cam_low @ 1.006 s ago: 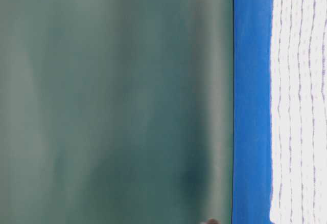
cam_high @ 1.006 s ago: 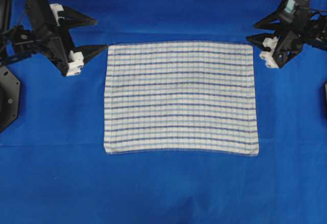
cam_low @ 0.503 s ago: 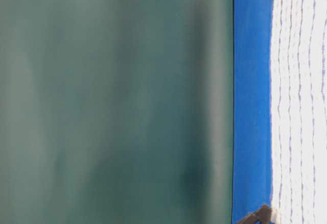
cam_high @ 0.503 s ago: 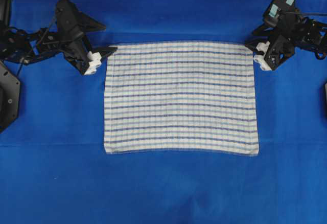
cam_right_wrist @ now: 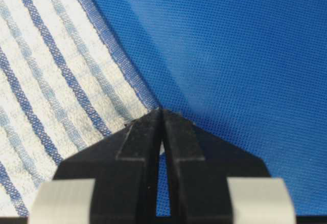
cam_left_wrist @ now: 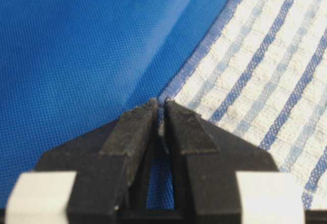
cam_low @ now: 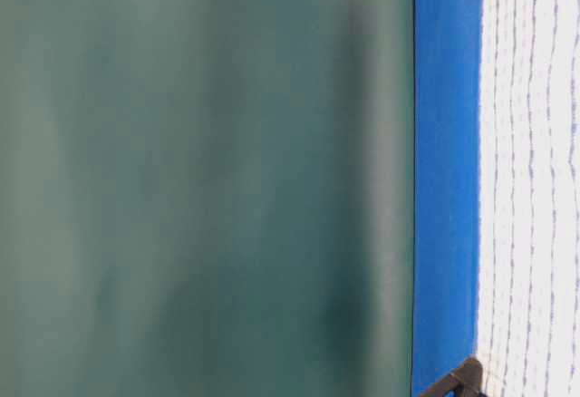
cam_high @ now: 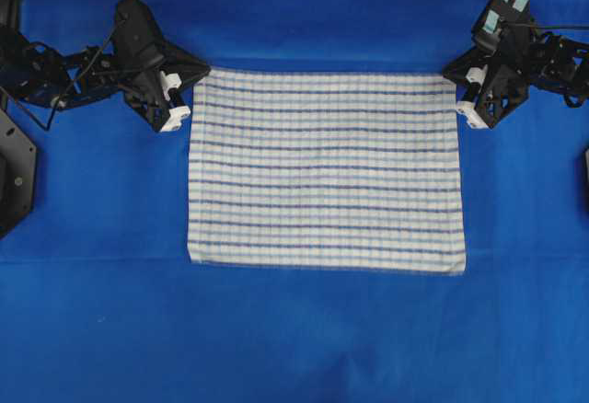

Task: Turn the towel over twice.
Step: 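Lift the far edge with both grippers and pull it up and away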

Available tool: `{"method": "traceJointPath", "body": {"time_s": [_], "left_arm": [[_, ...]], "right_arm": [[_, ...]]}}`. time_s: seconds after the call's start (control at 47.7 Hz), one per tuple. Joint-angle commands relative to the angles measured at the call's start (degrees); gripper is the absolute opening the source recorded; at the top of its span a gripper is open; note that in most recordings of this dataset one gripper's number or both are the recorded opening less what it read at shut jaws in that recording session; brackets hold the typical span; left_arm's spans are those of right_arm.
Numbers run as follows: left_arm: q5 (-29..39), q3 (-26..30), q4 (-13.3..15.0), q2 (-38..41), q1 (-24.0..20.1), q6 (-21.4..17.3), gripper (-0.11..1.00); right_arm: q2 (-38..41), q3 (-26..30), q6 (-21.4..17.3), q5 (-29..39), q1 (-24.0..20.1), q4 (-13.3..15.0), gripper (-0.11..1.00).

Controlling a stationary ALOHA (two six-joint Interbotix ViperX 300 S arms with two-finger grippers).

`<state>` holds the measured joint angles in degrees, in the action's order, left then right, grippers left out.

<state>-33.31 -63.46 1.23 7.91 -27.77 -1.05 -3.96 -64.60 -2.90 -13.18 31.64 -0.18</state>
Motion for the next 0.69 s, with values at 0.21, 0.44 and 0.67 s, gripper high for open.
{"method": "traceJointPath", "body": {"time_s": [0.21,0.44,0.67], "left_arm": [[2.9,0.18,0.18,-0.44,0.18,-0.26,0.04],[5.98,0.62,0.18,-6.68,-1.76,-1.14,0.04],[13.1,2.29,0.18,-14.77,-3.52,-4.39,0.04]], "right_arm": [[-1.49,0.62,-0.44,0.0,0.26,-0.18,0.03],[-6.77,1.05,-0.44,0.79,2.72,-0.18,0.03],[-12.22,1.32,-0.35,2.72,5.36,0.0,0.03]]}}
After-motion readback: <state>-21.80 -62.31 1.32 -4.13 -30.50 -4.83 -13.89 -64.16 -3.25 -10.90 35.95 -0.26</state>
